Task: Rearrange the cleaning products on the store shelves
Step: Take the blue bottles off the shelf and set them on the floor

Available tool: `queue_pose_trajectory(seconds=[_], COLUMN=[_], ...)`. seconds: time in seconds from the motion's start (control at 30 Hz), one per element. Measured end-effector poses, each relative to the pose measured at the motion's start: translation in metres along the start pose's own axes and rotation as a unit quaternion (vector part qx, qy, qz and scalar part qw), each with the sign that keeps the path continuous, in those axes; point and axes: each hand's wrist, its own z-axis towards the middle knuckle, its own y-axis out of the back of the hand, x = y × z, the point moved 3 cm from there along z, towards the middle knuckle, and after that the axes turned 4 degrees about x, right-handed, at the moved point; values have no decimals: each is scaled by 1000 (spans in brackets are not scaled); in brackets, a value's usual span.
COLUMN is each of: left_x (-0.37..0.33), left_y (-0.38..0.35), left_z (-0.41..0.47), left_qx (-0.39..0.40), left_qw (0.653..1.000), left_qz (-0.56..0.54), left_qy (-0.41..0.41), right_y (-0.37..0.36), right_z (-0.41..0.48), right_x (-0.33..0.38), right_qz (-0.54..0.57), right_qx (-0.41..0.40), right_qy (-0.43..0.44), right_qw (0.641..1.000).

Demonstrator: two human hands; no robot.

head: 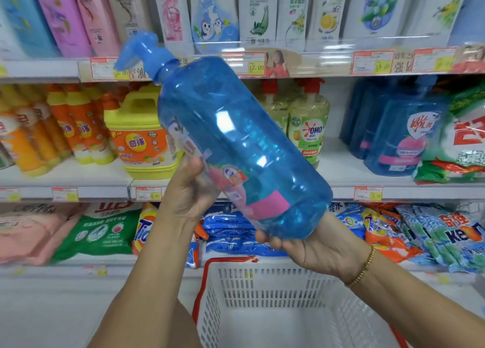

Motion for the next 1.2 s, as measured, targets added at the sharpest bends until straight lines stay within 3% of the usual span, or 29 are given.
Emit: queue_pose_trajectory(seconds=[0.13,0.23,0.3,0.63,0.77,0.93,1.03,1.2], left_x=[3,7,8,31,31,40,46,55], left_y=[-7,-3,-1,8,11,-1,-12,-53], left_z=[2,4,6,7,6,12,19,32], left_qx=[-8,-50,-55,-63,-58,-68,-75,-13], left_qw=[1000,998,997,986,987,989,994,988], left_qz=[-11,-38,-53,-119,-111,-86,-64,150], left_qy=[-25,-29,-27,101,104,99,42,-20], right_y=[-2,-6,-11,-22,-23,-6,9,29], right_z=[-8,-14,-18,-23,-27,-43,-55,-86], right_x=[14,36,43,41,41,55,72,105], right_qz=[-36,-122,-160,-279,-284,-265,-296,-368], right_qx=[-23,-80,-61,-75,-70,-60,-92,-138], right_qy=[-34,21,68,94,85,87,99,141], right_qw=[999,989,983,953,953,958,946,909])
